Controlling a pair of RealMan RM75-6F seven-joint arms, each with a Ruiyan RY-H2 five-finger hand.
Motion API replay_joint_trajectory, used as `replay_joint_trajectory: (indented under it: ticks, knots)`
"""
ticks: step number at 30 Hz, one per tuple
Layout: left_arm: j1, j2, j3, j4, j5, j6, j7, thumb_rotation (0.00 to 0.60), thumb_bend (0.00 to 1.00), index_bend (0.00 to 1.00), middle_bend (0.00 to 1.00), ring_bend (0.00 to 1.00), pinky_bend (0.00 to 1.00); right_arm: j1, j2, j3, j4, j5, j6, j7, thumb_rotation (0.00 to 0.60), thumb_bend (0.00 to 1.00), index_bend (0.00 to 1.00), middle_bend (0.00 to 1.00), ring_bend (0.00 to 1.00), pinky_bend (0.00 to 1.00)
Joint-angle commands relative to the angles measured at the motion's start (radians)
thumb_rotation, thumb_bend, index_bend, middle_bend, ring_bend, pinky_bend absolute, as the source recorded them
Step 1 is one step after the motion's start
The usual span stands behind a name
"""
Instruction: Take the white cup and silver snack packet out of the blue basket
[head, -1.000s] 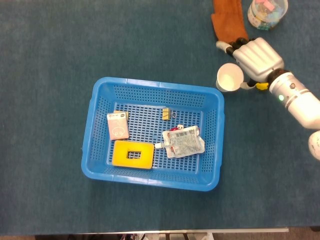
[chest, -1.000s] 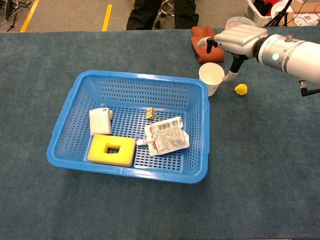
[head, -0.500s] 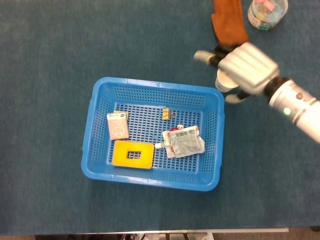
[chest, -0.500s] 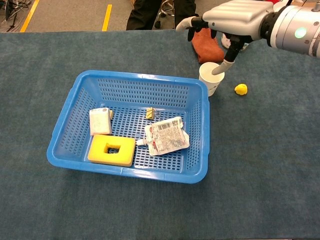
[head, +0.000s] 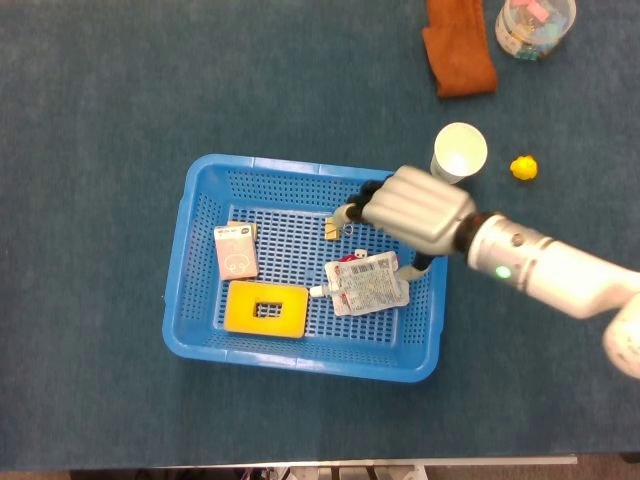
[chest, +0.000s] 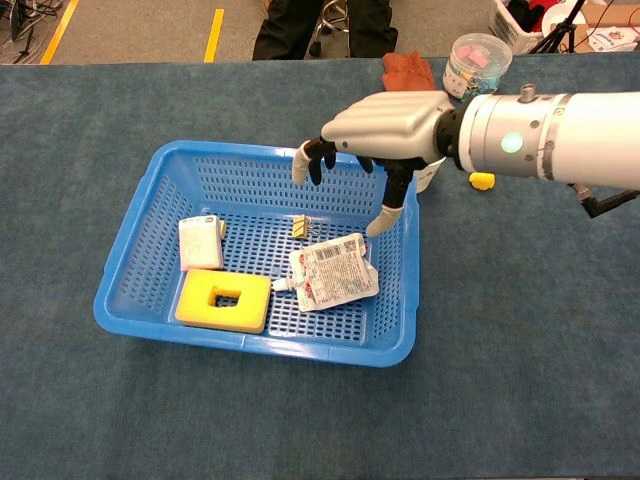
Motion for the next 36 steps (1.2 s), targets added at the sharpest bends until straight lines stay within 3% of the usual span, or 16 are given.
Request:
replay_joint_trajectory:
  ticks: [1,10,21,36]
  knots:
    - [0.007,0.002,0.003,0.001,-0.001,0.007,-0.003,0.6,0.25,0.29,0.3,0.21,0.24,0.054,-0.062,-0.035,0.048,0.065,-0.001,-0.076,0.6,0.07,0.28,0.32,0.27,0.46]
    - [0.016,0.002,0.0,0.002,-0.002,0.02,-0.008,0.6,0.25,0.29,0.3,0.21,0.24,0.176,-0.161,-0.113,0.086,0.227,0.038,-0.26,0.6,0.07,0.33,0.32,0.27,0.46]
    - [0.014,0.002,-0.008,0.008,-0.014,0.016,-0.013,0.6,0.25,0.29,0.3,0.21,0.24,0.287,-0.243,-0.186,0.127,0.372,0.086,-0.386,0.6,0.07,0.34,0.32,0.28,0.46]
    - [0.01,0.011,-0.019,0.024,-0.025,0.008,-0.037,0.6,0.25,0.29,0.3,0.21,0.24,0.359,-0.301,-0.2,0.125,0.442,0.097,-0.393,0.6,0.08,0.5,0.39,0.28,0.47]
